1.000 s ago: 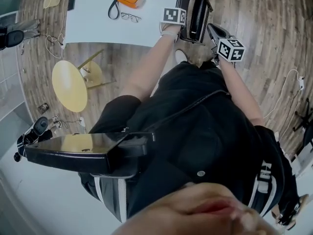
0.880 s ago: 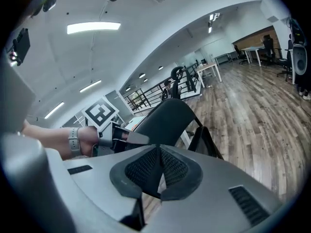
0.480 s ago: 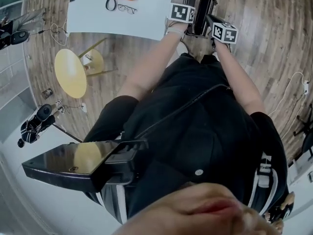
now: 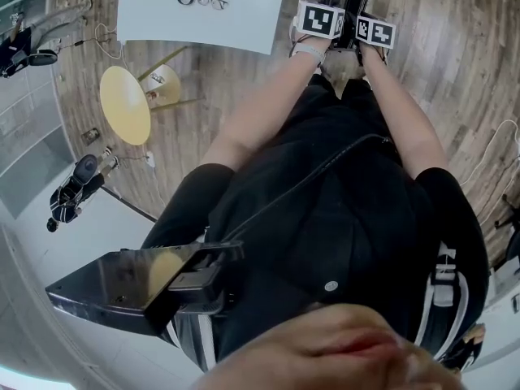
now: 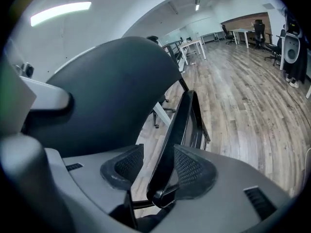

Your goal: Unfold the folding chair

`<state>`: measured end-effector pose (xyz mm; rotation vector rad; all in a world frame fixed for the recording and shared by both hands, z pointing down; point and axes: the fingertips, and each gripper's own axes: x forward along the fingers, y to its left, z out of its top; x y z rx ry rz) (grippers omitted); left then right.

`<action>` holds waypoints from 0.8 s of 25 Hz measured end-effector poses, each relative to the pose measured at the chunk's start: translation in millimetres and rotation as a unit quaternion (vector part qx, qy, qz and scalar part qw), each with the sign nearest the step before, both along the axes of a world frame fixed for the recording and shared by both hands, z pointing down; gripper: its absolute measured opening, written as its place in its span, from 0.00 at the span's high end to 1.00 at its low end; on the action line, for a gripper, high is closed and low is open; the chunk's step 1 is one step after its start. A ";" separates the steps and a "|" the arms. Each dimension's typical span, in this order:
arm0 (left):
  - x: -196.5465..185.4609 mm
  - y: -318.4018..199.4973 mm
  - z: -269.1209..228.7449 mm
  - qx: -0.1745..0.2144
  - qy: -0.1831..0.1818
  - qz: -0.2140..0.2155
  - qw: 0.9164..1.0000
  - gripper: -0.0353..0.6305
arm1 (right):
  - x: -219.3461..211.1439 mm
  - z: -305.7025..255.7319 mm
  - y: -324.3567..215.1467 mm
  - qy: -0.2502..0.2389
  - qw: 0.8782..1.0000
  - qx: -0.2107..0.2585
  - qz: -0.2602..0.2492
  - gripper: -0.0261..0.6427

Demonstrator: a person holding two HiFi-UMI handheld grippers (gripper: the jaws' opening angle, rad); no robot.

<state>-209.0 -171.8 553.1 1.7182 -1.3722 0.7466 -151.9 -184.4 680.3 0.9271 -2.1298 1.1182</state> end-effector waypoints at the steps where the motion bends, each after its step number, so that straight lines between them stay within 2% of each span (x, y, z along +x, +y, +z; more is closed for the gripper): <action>1: 3.4 0.3 -0.9 0.002 -0.001 0.001 1.000 0.83 | 0.1 5.7 -1.4 0.007 1.000 -0.004 0.002 0.69; 6: 11.7 2.6 -1.8 0.006 -0.013 -0.001 1.000 0.83 | 0.4 35.0 -10.8 0.043 0.998 -0.022 0.028 0.55; 9: 15.7 1.2 -1.4 0.013 -0.009 -0.003 1.000 0.83 | -4.4 51.5 -18.7 0.048 0.998 -0.028 0.040 0.51; 13: 19.0 3.6 -5.3 0.013 -0.004 -0.010 1.000 0.83 | -4.9 70.4 -24.9 0.068 0.995 -0.043 0.052 0.50; 17: 23.7 4.4 -7.3 0.017 0.004 -0.015 1.000 0.83 | -22.2 79.0 -33.9 0.057 0.996 -0.042 0.053 0.50; 20: 27.9 4.7 -7.1 0.019 0.006 -0.015 1.000 0.83 | -26.7 89.4 -33.2 0.058 0.995 -0.060 0.056 0.50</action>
